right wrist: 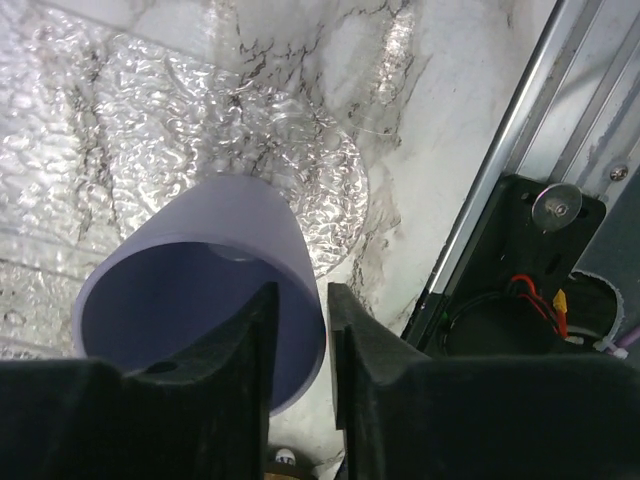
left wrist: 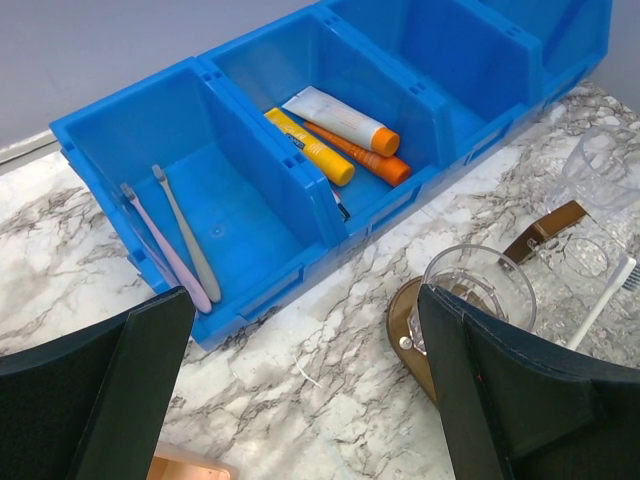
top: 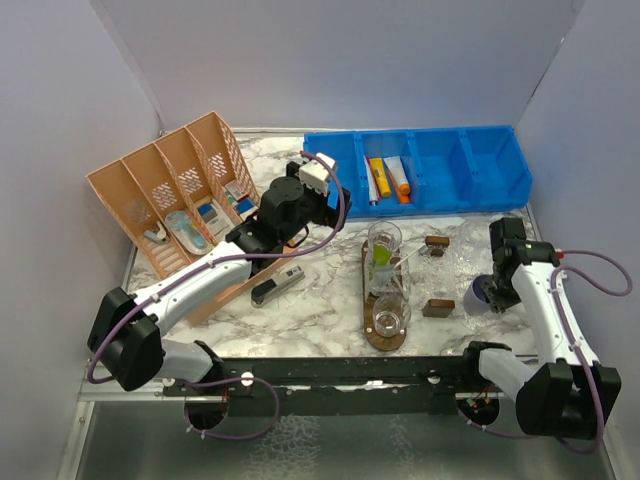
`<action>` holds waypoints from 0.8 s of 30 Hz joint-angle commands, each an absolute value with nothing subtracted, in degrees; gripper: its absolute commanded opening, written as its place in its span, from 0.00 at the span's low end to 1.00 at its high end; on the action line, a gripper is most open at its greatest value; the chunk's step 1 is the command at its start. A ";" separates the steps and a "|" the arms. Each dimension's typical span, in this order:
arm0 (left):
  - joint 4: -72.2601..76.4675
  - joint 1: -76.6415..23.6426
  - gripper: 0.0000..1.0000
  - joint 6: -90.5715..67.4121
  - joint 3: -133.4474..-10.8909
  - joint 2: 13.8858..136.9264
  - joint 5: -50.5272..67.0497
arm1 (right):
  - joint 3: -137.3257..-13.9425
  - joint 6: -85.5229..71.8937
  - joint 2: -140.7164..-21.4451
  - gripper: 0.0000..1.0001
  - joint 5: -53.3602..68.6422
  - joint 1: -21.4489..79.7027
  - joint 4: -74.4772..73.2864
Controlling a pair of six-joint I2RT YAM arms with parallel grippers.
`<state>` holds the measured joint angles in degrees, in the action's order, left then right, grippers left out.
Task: Prepare toiletry sets of a toothbrush and toothpaste on the tray
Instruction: Place the cup on the tray.
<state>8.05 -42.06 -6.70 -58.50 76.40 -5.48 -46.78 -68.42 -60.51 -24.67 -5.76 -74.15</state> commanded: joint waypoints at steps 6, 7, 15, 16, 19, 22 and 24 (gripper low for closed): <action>8.37 -41.84 0.98 -6.60 -60.58 76.90 -4.54 | -50.22 -67.03 -54.70 0.39 -25.32 -6.15 -76.97; 8.35 -41.84 0.98 -6.53 -60.56 76.88 -4.71 | -50.66 -67.01 -54.23 0.39 -25.67 -6.17 -77.47; 8.15 -41.84 0.98 -6.72 -60.87 76.80 -4.66 | -56.94 -59.87 -43.00 0.64 -30.35 -6.15 -73.99; 8.16 -41.84 0.98 -6.72 -60.79 76.75 -4.72 | -56.73 -55.94 -40.09 0.69 -29.47 -6.15 -70.29; 8.04 -41.84 0.98 -6.77 -60.83 76.75 -5.09 | -54.58 -44.67 -30.35 0.77 -22.24 -5.77 -56.64; 8.04 -41.74 0.98 -6.77 -60.89 76.79 -5.31 | -54.18 -35.85 -30.10 0.78 -11.48 -5.23 -49.45; 7.93 -41.76 0.98 -6.48 -60.82 76.80 -5.95 | -53.47 -29.92 -31.93 0.78 -1.62 -4.94 -43.96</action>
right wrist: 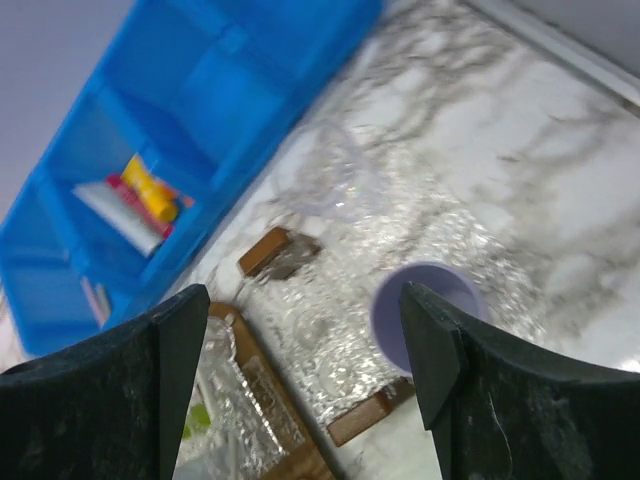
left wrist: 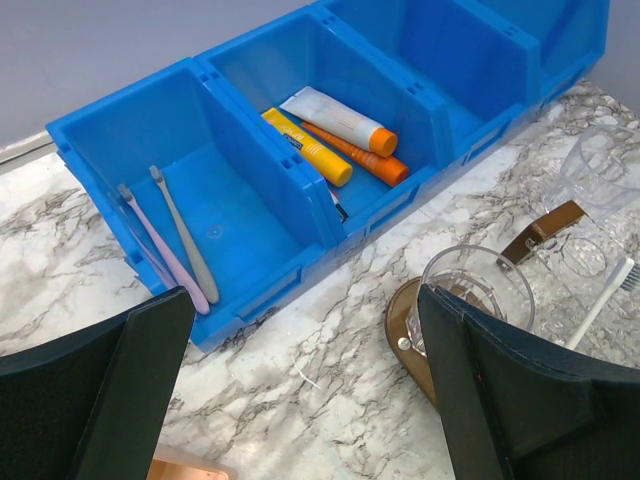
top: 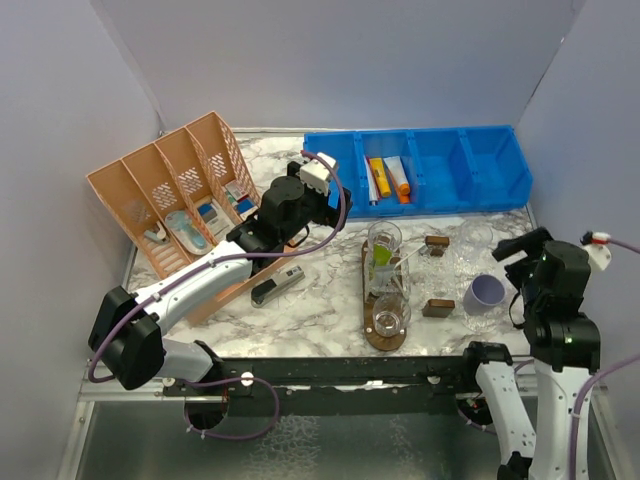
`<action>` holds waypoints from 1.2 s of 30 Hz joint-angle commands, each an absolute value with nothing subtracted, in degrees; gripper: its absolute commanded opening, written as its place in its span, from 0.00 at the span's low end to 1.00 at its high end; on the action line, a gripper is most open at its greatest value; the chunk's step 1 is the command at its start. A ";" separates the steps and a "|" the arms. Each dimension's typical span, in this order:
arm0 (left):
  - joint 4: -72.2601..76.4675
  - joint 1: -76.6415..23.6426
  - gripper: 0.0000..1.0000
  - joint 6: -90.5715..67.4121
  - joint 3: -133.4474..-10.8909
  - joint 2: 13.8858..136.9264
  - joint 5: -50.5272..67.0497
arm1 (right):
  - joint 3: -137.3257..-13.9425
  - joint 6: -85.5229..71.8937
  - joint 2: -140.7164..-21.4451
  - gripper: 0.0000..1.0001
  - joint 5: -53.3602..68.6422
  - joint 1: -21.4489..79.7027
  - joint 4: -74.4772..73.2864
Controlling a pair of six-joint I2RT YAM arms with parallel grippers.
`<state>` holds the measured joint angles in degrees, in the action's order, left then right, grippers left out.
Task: Prepare toiletry sets of a toothbrush and toothpaste on the tray
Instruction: Place the cup on the tray, then pick up the toothpaste from the storage box.
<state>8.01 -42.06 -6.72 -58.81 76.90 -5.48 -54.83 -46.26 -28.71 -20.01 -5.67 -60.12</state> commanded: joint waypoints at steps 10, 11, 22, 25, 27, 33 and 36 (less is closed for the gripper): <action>7.42 -41.33 0.98 -6.24 -61.05 77.87 -8.20 | -54.29 -21.92 -47.70 0.78 38.57 -4.66 -27.70; 7.20 -41.06 0.98 -6.48 -61.22 78.08 -8.38 | -55.37 -21.75 -50.16 0.78 40.92 -4.66 -27.01; 6.61 -37.80 0.98 -9.33 -61.69 78.43 -7.27 | -76.07 -15.54 -80.39 0.82 21.39 8.79 -29.24; 6.66 -37.07 0.98 -9.55 -61.78 78.45 -6.86 | -86.11 -12.15 -92.26 0.76 9.60 14.48 -35.41; 6.67 -36.69 0.98 -9.58 -61.74 78.44 -6.93 | -92.88 -11.58 -100.20 0.72 3.63 16.47 -37.96; 6.64 -36.08 0.98 -9.27 -61.70 78.24 -7.31 | -104.59 -13.85 -113.60 0.57 -3.64 17.27 -37.36; 6.70 -36.05 0.98 -9.23 -61.68 78.39 -7.01 | -106.09 -13.49 -116.06 0.54 -3.97 17.31 -35.06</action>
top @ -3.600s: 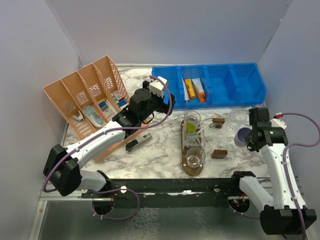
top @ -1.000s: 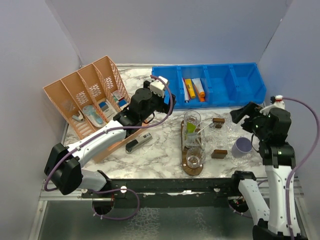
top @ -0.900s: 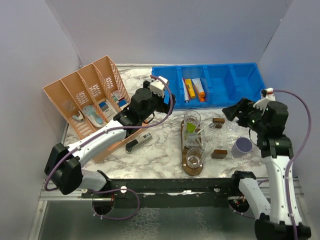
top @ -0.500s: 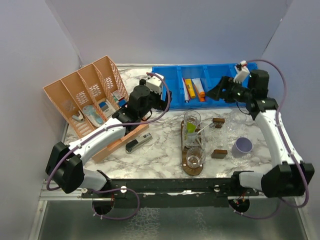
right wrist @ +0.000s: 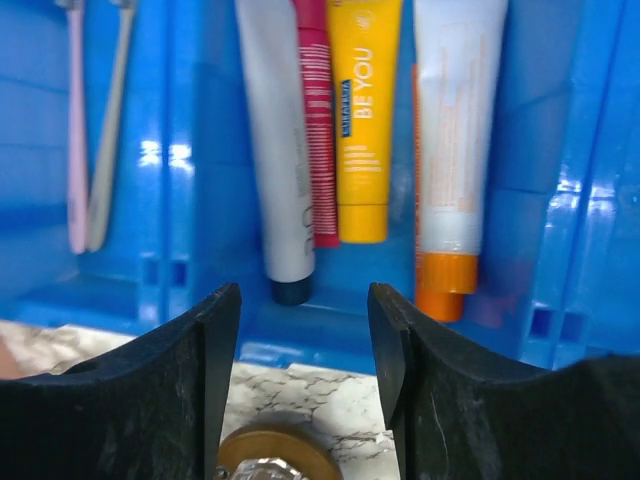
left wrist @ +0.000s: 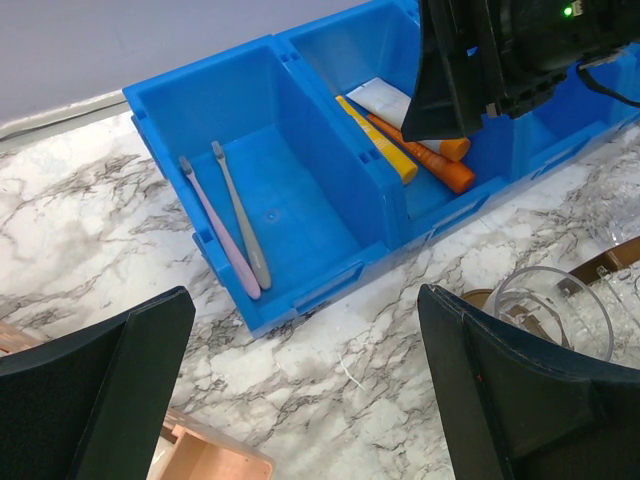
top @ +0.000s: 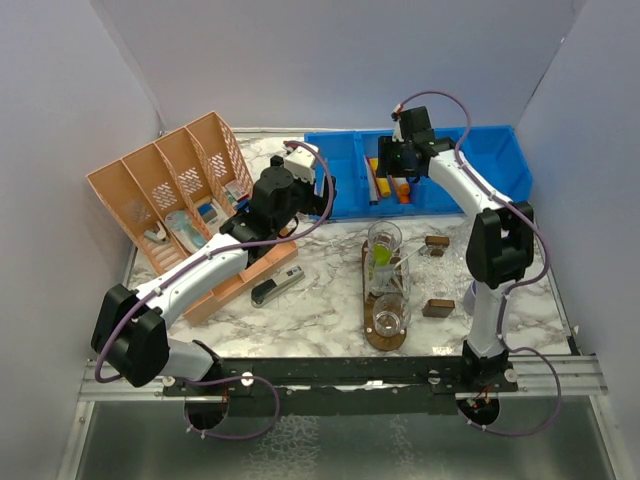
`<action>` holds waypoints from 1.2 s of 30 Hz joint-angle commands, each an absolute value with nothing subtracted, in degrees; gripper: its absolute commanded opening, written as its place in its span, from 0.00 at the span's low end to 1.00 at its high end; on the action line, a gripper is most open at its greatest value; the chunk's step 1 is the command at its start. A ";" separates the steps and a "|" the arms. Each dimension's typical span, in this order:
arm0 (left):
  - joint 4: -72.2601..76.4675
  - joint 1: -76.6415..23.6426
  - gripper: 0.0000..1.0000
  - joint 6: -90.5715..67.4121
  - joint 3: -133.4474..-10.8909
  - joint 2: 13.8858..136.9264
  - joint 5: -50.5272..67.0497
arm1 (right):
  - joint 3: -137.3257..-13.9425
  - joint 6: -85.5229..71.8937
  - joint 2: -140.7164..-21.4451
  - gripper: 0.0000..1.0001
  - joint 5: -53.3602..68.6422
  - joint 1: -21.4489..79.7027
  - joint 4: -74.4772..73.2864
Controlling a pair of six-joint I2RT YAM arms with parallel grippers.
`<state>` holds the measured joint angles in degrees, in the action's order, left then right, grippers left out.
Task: Prepare toiletry sets of a toothbrush and toothpaste on the tray
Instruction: Pick up the toothpaste from the storage box.
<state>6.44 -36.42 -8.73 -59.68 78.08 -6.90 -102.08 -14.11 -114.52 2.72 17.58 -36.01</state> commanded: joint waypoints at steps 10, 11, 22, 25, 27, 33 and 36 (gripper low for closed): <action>6.70 -35.77 0.98 -9.55 -61.69 78.15 -6.44 | -117.69 -11.73 -126.49 0.49 2.18 16.93 -34.81; 6.69 -35.77 0.98 -9.76 -61.63 78.22 -6.25 | -118.55 -11.77 -127.29 0.49 2.77 16.96 -34.27; 6.65 -35.68 0.97 -10.03 -61.91 79.50 -5.34 | -125.17 -11.04 -135.18 0.43 8.21 16.80 -33.15; 6.57 -35.62 0.97 -9.84 -62.04 79.53 -5.61 | -125.31 -9.44 -136.66 0.43 9.54 16.79 -32.94; 6.43 -35.53 0.97 -9.83 -61.99 79.56 -5.49 | -125.35 -7.63 -137.64 0.43 11.18 16.79 -32.37; 6.53 -35.39 0.97 -9.99 -62.00 79.54 -5.19 | -126.91 -6.41 -141.16 0.43 11.77 16.34 -32.42; 6.43 -35.33 0.97 -9.96 -61.98 79.46 -5.19 | -127.46 -6.37 -142.20 0.38 11.11 16.17 -32.08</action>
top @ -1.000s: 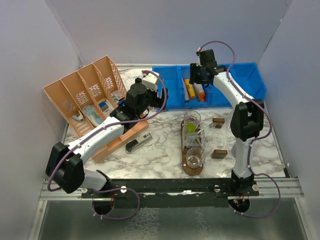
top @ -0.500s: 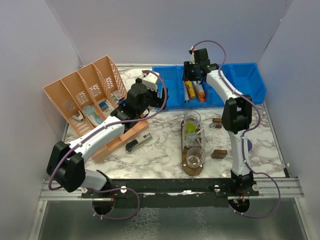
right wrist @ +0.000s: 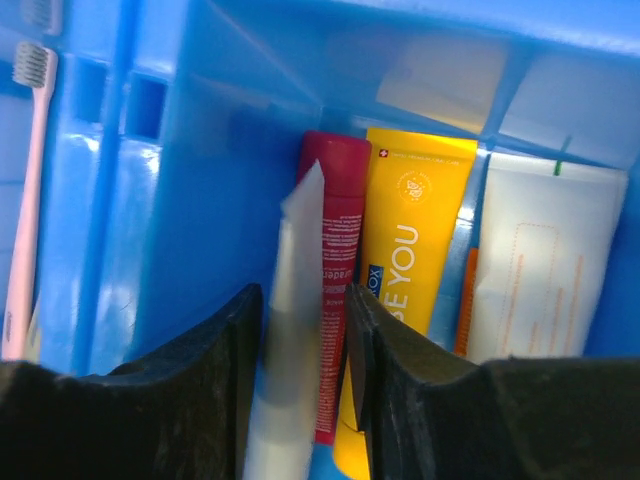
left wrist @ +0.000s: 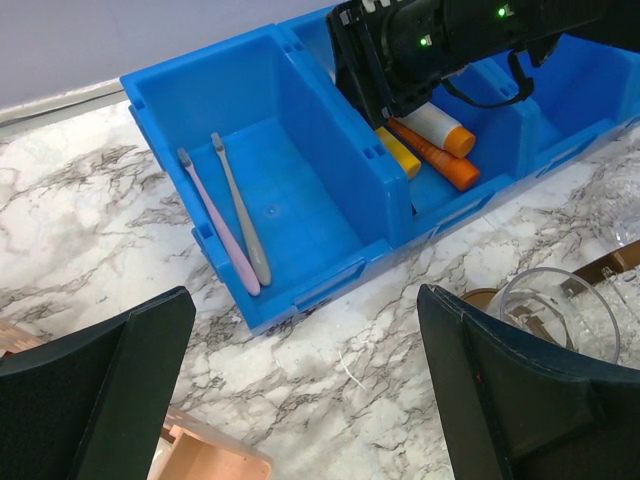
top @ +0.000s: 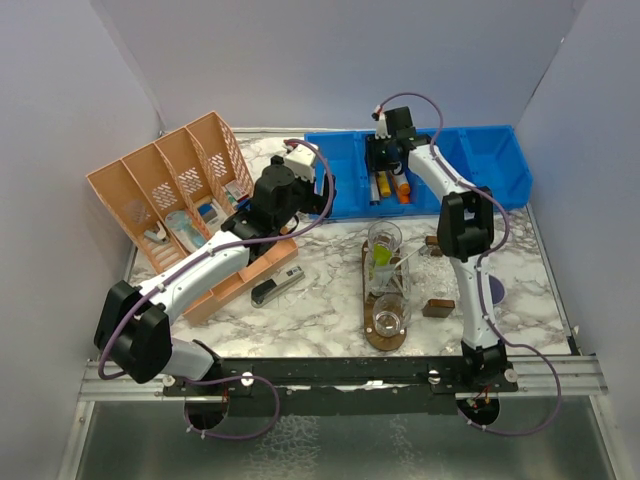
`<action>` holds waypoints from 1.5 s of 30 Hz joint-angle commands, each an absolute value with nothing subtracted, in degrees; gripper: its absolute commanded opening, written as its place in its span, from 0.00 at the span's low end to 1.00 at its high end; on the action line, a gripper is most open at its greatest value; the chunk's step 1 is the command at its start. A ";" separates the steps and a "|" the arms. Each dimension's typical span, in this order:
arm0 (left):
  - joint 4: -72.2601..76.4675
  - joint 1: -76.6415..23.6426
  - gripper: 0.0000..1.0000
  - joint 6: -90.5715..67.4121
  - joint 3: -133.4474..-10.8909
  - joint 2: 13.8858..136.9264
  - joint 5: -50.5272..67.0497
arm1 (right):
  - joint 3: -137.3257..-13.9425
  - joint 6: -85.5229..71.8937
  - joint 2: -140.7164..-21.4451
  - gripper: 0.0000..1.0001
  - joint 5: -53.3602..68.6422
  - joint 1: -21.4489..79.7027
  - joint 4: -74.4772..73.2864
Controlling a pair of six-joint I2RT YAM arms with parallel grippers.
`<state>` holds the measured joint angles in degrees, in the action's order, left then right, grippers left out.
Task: Prepare toiletry sets of a toothbrush and toothpaste on the tray
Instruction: Pick up the toothpaste from the storage box.
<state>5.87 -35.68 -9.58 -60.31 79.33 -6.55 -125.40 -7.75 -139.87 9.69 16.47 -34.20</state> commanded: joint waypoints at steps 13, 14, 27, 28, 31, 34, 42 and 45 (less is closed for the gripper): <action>6.48 -35.02 0.97 -10.35 -62.06 79.30 -4.66 | -129.67 -6.51 -136.30 0.03 10.37 16.17 -32.50; 6.53 -35.00 0.97 -10.32 -62.07 79.28 -4.67 | -129.13 -6.35 -135.26 0.02 9.96 16.17 -32.17; 6.74 -34.81 0.97 -11.30 -62.09 78.79 -2.88 | -112.85 -8.79 -117.30 0.01 5.19 16.00 -22.75; 6.73 -34.80 0.97 -11.43 -62.16 78.90 -2.38 | -110.45 -9.73 -115.00 0.01 5.45 16.00 -21.15; 6.88 -34.64 0.97 -11.96 -62.54 79.22 0.41 | -101.80 -13.80 -107.27 0.01 7.56 15.83 -15.13; 7.65 -34.54 0.97 -13.09 -62.61 79.13 3.98 | -92.70 -17.91 -98.41 0.01 11.33 15.59 -8.37; 12.23 -34.54 0.97 -14.65 -61.29 77.77 13.38 | -70.82 -23.93 -77.21 0.01 16.03 15.47 6.92; 15.39 -34.53 0.97 -15.48 -60.58 77.02 19.16 | -63.32 -28.65 -71.06 0.01 16.74 15.47 10.45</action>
<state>8.91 -34.83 -13.74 -60.49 79.29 8.32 -70.70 -22.02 -77.56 13.52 15.73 -0.45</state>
